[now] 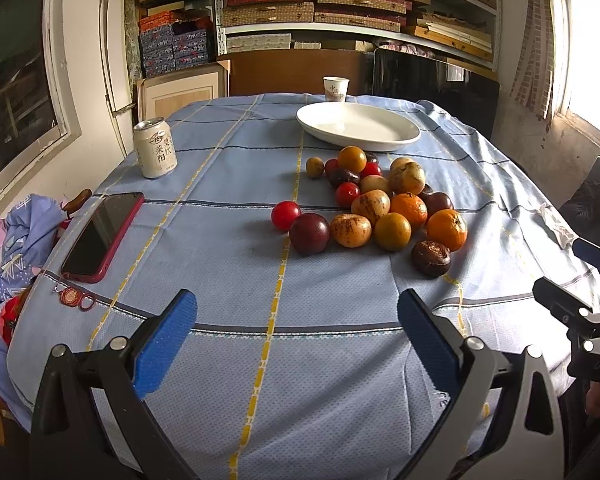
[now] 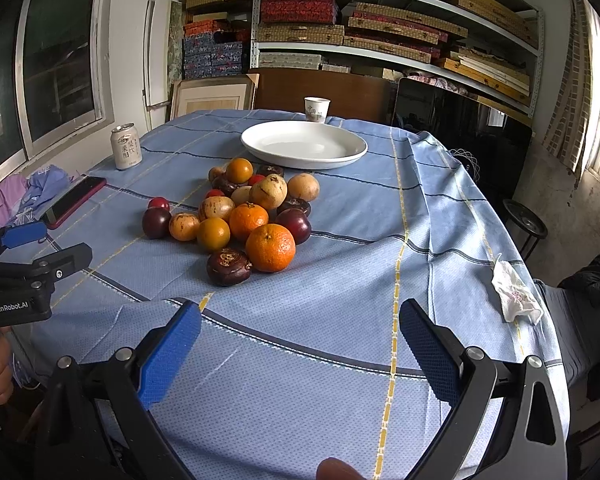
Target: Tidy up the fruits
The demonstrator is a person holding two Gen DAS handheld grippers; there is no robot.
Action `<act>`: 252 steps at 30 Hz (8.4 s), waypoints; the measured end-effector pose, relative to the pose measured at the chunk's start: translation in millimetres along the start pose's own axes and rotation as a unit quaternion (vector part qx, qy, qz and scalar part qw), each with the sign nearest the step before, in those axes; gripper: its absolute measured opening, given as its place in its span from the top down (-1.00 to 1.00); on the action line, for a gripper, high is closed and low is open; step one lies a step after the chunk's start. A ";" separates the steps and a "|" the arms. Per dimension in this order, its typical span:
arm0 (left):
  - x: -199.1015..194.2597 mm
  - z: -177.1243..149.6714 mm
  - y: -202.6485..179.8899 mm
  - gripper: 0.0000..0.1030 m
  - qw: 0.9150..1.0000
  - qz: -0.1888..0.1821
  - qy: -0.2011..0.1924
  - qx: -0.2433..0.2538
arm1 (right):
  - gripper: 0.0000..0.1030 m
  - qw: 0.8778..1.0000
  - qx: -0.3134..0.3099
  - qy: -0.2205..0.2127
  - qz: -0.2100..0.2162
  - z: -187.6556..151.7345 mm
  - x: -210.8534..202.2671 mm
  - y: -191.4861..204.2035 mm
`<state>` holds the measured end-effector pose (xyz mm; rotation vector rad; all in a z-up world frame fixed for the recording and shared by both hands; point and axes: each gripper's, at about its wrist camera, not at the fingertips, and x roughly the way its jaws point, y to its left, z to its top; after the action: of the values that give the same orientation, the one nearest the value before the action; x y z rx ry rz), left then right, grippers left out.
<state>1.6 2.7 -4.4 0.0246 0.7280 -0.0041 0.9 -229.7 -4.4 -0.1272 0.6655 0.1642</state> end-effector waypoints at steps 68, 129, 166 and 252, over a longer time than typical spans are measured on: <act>27.5 -6.5 26.9 -0.91 1.000 0.005 0.015 -0.015 | -0.93 0.998 0.036 -0.031 0.044 -2.4 10.3 -3.6; 144.4 55.8 24.2 0.00 0.976 -0.191 0.100 0.021 | 0.07 0.962 0.179 0.055 0.201 27.1 127.9 -40.6; 293.8 261.3 -60.9 0.30 0.982 -0.127 0.108 0.090 | 0.07 0.977 0.151 0.072 0.134 191.2 295.0 -75.9; 172.6 85.9 45.6 -0.29 0.992 -0.094 0.075 0.031 | 0.18 0.956 -0.082 0.093 0.265 56.6 127.9 -14.0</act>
<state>188.2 47.1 -54.2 0.0151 0.8774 -0.2067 136.7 -219.7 -39.0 -0.1218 0.8633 0.7319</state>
